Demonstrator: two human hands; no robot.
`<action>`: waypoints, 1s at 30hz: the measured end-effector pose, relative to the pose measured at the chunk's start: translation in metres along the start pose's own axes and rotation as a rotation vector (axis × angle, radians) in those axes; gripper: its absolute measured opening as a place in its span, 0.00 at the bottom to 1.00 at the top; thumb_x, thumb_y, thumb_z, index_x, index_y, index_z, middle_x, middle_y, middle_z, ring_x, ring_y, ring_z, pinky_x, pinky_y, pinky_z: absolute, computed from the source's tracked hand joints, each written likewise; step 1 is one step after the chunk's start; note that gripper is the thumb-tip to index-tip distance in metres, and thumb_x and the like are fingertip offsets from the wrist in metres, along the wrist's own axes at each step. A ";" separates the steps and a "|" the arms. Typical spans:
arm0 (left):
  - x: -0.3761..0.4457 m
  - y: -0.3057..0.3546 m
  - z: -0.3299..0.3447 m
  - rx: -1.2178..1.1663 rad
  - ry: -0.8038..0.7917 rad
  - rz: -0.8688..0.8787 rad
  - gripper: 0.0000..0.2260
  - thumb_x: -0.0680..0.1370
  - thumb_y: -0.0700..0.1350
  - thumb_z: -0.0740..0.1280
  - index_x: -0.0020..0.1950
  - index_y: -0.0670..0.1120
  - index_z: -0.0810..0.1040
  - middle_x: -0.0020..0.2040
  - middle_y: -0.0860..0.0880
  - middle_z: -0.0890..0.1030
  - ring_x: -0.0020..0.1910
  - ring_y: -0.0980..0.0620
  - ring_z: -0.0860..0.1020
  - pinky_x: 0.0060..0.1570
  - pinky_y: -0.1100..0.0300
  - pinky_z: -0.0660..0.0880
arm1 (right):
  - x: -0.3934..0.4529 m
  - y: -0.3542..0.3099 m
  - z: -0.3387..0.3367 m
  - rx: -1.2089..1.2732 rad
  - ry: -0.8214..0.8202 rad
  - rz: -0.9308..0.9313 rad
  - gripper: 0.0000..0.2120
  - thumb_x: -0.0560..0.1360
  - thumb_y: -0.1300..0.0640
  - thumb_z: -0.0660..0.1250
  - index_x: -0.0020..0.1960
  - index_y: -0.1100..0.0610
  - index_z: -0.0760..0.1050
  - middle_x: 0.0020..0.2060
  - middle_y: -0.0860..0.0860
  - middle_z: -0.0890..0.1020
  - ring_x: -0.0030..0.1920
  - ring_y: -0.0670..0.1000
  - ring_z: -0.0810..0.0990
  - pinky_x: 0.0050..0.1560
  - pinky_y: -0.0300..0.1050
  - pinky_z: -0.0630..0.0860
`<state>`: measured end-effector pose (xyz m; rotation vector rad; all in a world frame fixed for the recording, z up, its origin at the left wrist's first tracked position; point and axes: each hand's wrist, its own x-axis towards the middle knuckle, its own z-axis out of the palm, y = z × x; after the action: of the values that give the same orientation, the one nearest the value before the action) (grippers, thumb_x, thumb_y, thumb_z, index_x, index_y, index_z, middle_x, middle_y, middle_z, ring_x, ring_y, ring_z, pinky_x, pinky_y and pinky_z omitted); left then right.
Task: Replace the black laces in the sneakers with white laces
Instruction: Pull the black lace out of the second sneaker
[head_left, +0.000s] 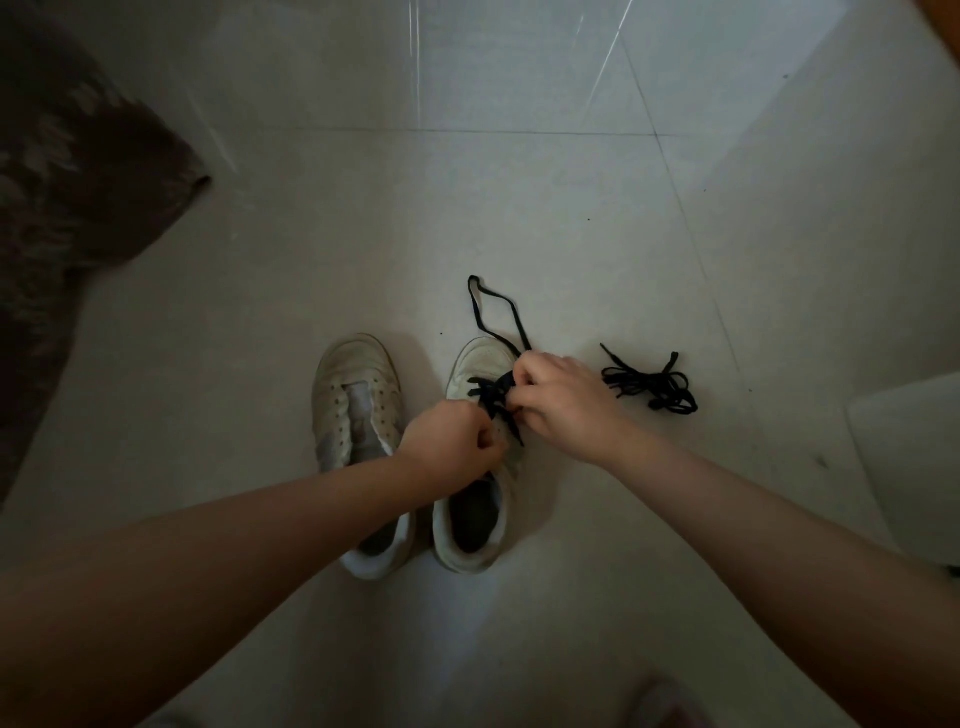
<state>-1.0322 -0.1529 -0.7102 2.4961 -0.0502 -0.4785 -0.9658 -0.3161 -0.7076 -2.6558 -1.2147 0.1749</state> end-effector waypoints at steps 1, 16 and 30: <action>0.000 0.000 0.000 -0.002 -0.008 0.002 0.15 0.75 0.50 0.65 0.32 0.44 0.73 0.32 0.46 0.76 0.32 0.48 0.74 0.34 0.55 0.73 | -0.001 0.002 -0.001 -0.009 0.008 0.004 0.03 0.66 0.61 0.72 0.39 0.55 0.80 0.38 0.51 0.75 0.40 0.55 0.76 0.40 0.43 0.63; 0.002 0.002 0.000 -0.018 -0.014 -0.009 0.17 0.76 0.49 0.65 0.28 0.49 0.65 0.28 0.53 0.69 0.28 0.55 0.69 0.30 0.62 0.66 | -0.004 0.040 -0.022 -0.011 0.144 0.849 0.05 0.73 0.57 0.67 0.44 0.53 0.81 0.46 0.52 0.78 0.47 0.56 0.78 0.43 0.45 0.69; 0.005 -0.004 -0.016 -0.127 0.007 -0.197 0.13 0.74 0.54 0.66 0.44 0.47 0.67 0.38 0.50 0.74 0.37 0.50 0.73 0.35 0.60 0.68 | 0.024 -0.028 -0.039 0.177 -0.240 0.306 0.07 0.75 0.56 0.63 0.49 0.52 0.79 0.45 0.47 0.77 0.48 0.50 0.76 0.46 0.42 0.72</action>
<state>-1.0222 -0.1410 -0.7019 2.3885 0.2243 -0.5369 -0.9626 -0.2858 -0.6631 -2.7018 -0.7973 0.6348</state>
